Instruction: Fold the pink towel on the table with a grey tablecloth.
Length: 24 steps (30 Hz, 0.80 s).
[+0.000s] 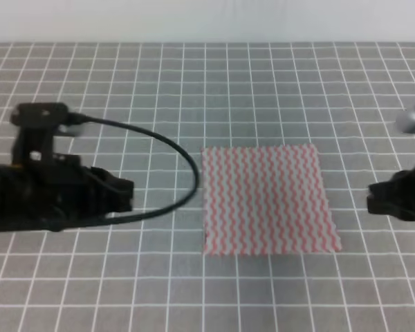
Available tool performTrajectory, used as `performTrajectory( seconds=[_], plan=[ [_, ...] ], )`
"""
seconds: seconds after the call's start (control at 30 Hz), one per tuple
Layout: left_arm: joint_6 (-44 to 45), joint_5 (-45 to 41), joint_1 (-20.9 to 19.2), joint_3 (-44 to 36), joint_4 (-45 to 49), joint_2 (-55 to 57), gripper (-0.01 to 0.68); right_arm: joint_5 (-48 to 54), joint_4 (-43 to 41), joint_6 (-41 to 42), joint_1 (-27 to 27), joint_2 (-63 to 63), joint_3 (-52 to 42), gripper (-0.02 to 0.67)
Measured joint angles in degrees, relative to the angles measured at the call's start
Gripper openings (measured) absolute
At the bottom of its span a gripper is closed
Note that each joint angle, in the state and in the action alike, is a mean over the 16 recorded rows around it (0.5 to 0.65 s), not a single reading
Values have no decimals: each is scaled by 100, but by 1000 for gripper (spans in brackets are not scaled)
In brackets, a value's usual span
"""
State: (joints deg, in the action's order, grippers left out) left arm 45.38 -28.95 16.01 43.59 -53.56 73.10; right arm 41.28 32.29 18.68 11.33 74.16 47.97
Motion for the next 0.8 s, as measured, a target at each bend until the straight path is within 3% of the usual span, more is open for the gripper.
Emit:
performTrajectory(
  seconds=[0.3,0.8],
  plan=[
    [15,324,683,580,158,1049,0,514,-2073,-1385,757,1712,1146,6],
    [24,85,842,1282,325,1922,0,366,-2139,-1908,926,2477,1433,247]
  ],
)
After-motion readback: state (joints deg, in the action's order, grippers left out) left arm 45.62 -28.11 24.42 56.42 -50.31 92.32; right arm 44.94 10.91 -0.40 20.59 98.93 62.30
